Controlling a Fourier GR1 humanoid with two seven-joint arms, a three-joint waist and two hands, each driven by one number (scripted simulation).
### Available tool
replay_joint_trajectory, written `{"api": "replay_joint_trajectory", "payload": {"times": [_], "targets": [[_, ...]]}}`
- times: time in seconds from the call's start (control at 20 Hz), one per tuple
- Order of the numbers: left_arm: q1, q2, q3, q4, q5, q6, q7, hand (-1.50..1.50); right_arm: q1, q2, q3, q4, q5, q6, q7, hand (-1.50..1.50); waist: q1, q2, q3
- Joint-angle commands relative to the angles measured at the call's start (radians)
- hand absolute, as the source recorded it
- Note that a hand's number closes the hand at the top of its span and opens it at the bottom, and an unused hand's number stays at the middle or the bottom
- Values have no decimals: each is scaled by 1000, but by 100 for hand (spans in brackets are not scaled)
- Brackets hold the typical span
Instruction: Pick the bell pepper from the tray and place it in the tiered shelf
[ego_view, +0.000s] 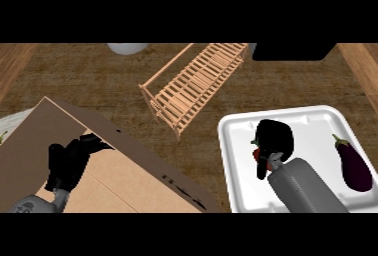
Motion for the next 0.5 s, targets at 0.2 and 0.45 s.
{"api": "replay_joint_trajectory", "payload": {"times": [0.2, 0.45], "targets": [[-31, -87, -26, 110, -64, -19, -7, 0, -11, 17, 6, -37, 99, -31, 18, 150, -8, 15, -7], [-27, -23, -50, 54, -41, -1, -4, 0, -107, -138, -37, -63, -57, 29, -386, 150, 0, 23, -6]]}}
